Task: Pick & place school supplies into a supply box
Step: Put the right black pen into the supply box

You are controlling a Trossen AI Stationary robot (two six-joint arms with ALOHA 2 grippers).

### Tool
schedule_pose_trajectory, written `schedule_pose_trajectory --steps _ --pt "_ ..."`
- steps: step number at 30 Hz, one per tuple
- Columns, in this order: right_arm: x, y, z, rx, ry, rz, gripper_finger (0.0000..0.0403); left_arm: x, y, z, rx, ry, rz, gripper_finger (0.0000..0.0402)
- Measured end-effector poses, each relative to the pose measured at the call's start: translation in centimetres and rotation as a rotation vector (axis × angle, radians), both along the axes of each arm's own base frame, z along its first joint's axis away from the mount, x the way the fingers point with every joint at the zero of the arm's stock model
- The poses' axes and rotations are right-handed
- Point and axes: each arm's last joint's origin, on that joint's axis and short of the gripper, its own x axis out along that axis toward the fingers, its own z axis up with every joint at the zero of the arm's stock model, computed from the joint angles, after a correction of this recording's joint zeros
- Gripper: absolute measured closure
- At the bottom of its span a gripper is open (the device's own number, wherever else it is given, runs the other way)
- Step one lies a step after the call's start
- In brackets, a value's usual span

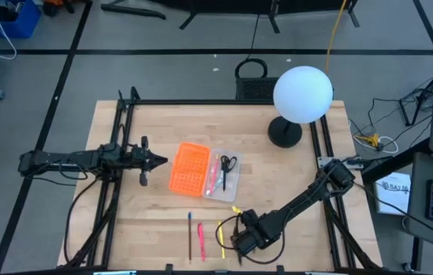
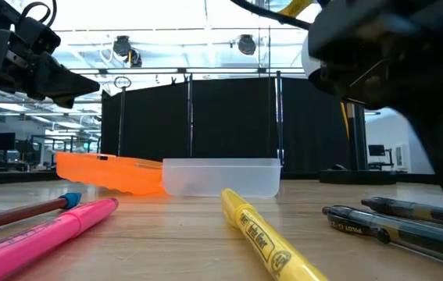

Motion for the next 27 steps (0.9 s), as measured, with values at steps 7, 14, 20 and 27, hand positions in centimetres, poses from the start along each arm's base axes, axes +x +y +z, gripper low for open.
schedule_pose_trajectory --steps 7,14,20,27 --pt "-0.3 -0.1 -0.6 0.015 0.006 0.058 0.0375 0.0 0.0 0.0 -0.002 0.0 -0.001 0.0371" --pt "-0.4 -0.6 0.9 -0.006 -0.024 0.036 0.0372 0.0 0.0 0.0 -0.007 0.001 -0.002 0.0371" --pt "-1.0 -1.5 4.4 -0.118 -0.151 0.022 0.0378 0.0 0.0 -0.1 -0.01 0.007 -0.002 0.0371" --pt "-2.2 -3.0 9.3 -0.185 -0.276 -0.034 0.0378 0.0 0.0 -0.2 -0.011 0.021 -0.002 0.0371"
